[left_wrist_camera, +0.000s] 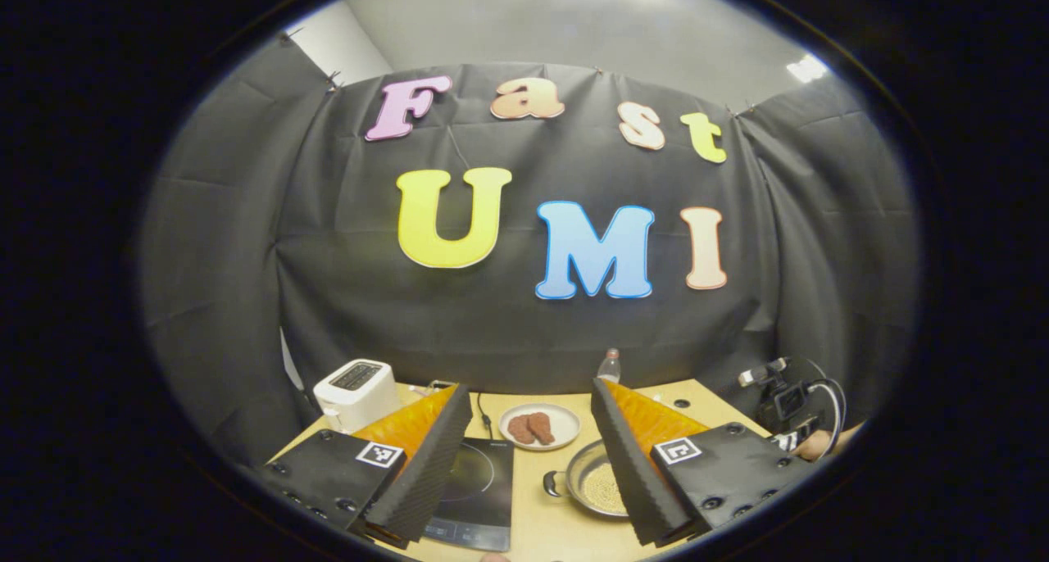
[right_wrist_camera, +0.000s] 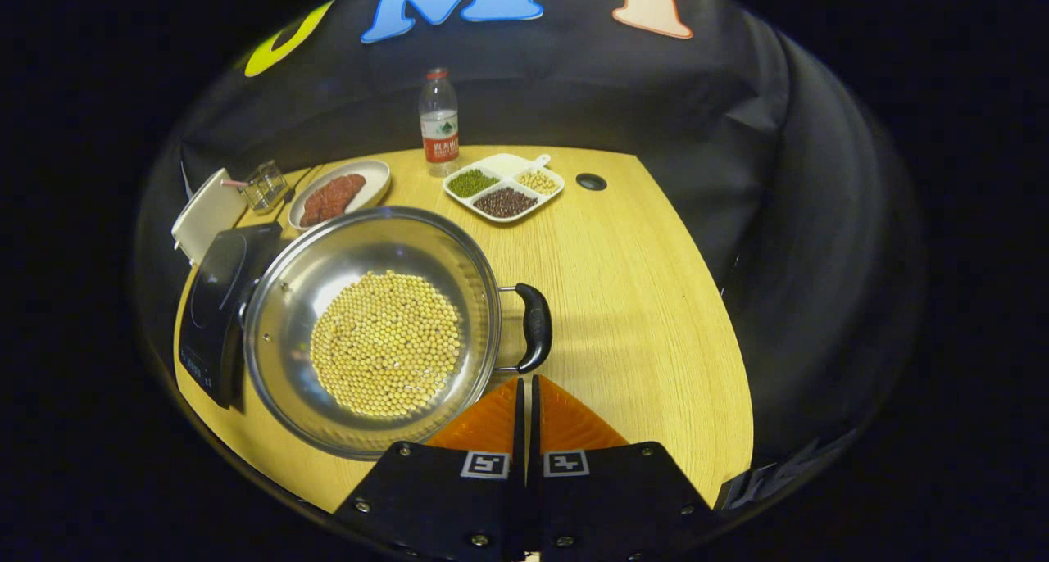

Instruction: First push the handle of the pot to place it horizontally, then grasp the pot with both hands and set it on the induction cooktop.

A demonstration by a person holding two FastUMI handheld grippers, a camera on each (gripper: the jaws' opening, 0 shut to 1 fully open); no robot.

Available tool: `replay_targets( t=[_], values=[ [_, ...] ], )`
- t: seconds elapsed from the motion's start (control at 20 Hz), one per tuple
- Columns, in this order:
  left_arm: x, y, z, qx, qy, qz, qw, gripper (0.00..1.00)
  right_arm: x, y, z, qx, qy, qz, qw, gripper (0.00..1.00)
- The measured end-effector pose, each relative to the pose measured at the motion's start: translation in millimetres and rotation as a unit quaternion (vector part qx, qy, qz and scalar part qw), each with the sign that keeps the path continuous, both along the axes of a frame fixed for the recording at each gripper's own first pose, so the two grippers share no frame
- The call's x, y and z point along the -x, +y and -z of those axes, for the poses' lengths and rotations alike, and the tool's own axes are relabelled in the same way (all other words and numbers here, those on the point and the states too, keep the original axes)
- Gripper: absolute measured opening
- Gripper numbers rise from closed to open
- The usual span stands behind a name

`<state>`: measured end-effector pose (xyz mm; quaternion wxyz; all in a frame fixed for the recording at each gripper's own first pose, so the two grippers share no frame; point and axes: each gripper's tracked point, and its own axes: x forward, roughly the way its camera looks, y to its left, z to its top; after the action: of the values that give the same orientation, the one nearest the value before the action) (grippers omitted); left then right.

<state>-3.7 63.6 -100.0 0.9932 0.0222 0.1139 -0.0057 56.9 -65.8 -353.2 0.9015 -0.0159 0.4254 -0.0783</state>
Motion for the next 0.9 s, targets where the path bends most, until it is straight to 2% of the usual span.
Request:
replay_targets(
  t=[0.05,0.1,0.2,0.25,0.3,0.35,0.4,0.5,0.55,0.7,0.75,0.9],
  values=[
    [-2.6,-2.3,3.2,0.003,-0.003,0.009,1.000,0.99,2.4,2.7,-13.5,-0.003,-0.024,0.005,1.000,0.03],
    [-4.5,-3.7,9.1,0.005,-0.002,0.017,1.000,0.96,7.1,7.2,-27.5,-0.009,-0.048,0.010,0.999,0.06],
    [-10.4,-10.2,23.8,0.012,0.007,0.032,0.999,0.99,13.2,15.5,-51.2,-0.021,-0.094,0.017,0.995,0.34],
    [-12.8,-12.6,28.8,0.018,0.011,0.039,0.999,0.95,16.5,20.0,-59.5,-0.027,-0.115,0.015,0.993,0.58],
    [-16.1,-16.6,36.1,0.026,0.016,0.047,0.998,0.99,19.5,22.8,-66.0,-0.030,-0.132,0.016,0.991,0.70],
    [-18.9,-19.7,45.2,0.036,0.023,0.053,0.998,0.99,20.9,21.1,-68.5,-0.028,-0.146,0.022,0.989,0.90],
    [-19.1,-21.6,56.5,0.046,0.028,0.056,0.997,0.95,23.0,20.5,-70.0,-0.029,-0.157,0.026,0.987,0.92],
    [-26.6,-28.3,83.0,0.061,0.047,0.063,0.995,0.99,23.8,21.7,-69.9,-0.030,-0.175,0.028,0.984,0.93],
    [-29.8,-30.2,99.1,0.062,0.059,0.063,0.994,0.99,20.3,20.0,-70.0,-0.026,-0.185,0.025,0.982,0.93],
    [-39.9,-32.8,152.7,0.052,0.091,0.050,0.993,0.93,5.4,12.4,-59.1,-0.011,-0.201,0.014,0.979,0.93],
    [-44.0,-35.5,173.2,0.051,0.103,0.047,0.992,0.96,-1.4,11.3,-53.8,-0.012,-0.203,0.012,0.979,0.93],
    [-58.6,-43.3,230.1,0.049,0.133,0.037,0.989,0.93,-24.2,1.3,-29.3,-0.013,-0.201,0.010,0.979,0.93]
  ],
)
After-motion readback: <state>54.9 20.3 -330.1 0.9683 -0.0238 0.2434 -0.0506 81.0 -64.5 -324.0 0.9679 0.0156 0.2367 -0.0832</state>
